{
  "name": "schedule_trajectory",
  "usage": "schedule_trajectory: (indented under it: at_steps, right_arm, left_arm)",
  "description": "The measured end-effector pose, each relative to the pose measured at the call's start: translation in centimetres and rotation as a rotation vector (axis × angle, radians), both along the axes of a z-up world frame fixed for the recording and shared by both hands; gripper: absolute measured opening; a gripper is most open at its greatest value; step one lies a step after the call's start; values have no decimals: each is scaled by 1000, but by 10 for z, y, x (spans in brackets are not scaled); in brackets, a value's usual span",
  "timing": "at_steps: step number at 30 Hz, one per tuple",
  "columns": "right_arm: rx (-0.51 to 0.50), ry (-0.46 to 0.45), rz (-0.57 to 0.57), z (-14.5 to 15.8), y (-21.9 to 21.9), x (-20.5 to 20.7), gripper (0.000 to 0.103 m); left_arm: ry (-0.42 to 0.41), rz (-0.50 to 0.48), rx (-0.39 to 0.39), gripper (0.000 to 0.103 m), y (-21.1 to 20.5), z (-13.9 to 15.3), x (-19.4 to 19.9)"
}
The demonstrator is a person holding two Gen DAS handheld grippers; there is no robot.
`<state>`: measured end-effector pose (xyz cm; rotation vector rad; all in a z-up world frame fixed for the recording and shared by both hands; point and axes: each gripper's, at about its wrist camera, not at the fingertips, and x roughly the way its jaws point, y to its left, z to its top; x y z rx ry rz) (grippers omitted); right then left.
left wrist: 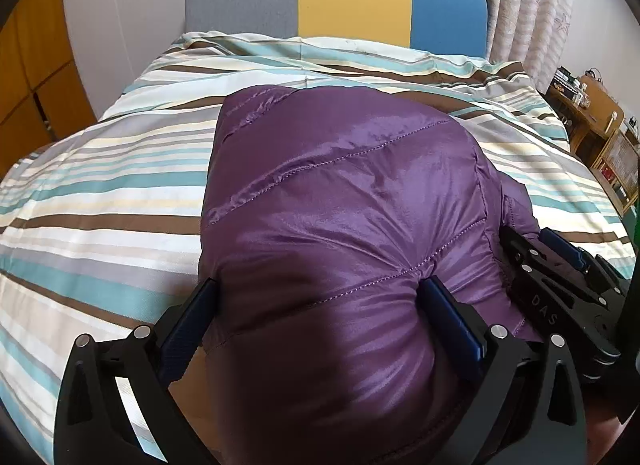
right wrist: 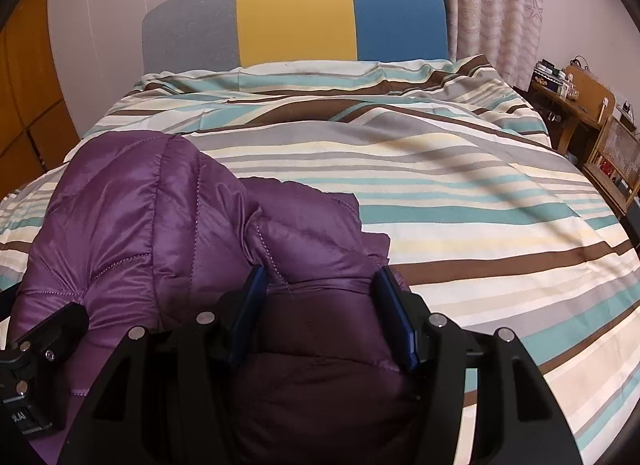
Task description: Fold large clothes
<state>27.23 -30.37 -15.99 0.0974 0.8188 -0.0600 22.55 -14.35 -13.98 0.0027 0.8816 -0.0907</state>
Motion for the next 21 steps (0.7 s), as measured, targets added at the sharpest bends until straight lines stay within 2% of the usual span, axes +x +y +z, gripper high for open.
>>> schedule_trajectory:
  at_steps: [5, 7, 10, 15, 21]
  right_arm:
    - [-4, -23, -3, 6, -2, -5, 61]
    - [-7, -38, -7, 12, -2, -13, 74]
    - [11, -65, -19, 22, -8, -32, 81]
    - [95, -59, -21, 31, -24, -62, 90]
    - [245, 65, 18, 24, -46, -79, 92]
  left_arm:
    - [-19, -10, -7, 100, 5, 2, -6]
    - [-28, -14, -11, 100, 7, 3, -10]
    - [-40, -18, -36, 100, 11, 6, -19]
    - [-6, -45, -168, 100, 29, 7, -37]
    - [69, -101, -339, 100, 53, 2, -55]
